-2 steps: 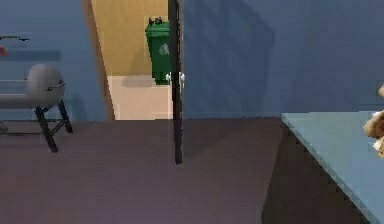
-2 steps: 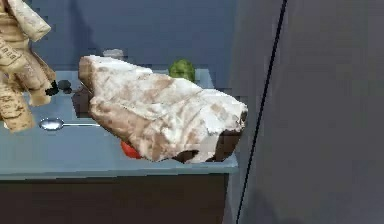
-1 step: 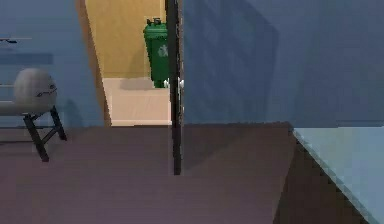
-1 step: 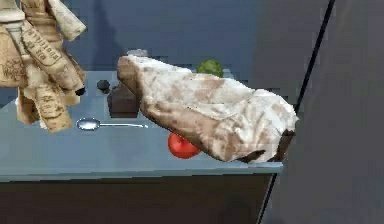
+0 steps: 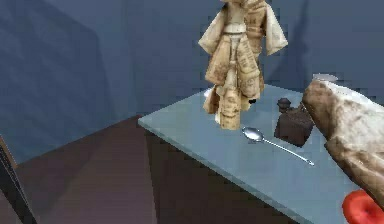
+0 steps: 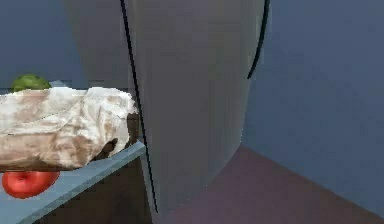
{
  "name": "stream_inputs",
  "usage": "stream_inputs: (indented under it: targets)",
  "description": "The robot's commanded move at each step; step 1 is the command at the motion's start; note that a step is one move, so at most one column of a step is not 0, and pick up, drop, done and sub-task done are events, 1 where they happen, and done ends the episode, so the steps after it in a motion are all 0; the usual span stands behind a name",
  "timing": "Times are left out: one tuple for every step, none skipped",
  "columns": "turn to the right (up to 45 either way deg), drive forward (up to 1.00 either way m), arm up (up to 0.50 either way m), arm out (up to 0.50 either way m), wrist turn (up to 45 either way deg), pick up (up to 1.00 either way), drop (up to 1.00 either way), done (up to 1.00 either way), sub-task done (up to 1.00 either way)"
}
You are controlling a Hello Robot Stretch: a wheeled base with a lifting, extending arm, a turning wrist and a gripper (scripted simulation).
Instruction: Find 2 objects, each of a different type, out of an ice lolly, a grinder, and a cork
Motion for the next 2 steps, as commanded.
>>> stream_inputs:
  targets:
    - [9.0, 0.00, 0.00, 0.00, 0.0, 0.00, 0.00, 0.00, 0.00]
    - [0.0, 0.00, 0.00, 0.00, 0.0, 0.00, 0.00, 1.00, 0.00]
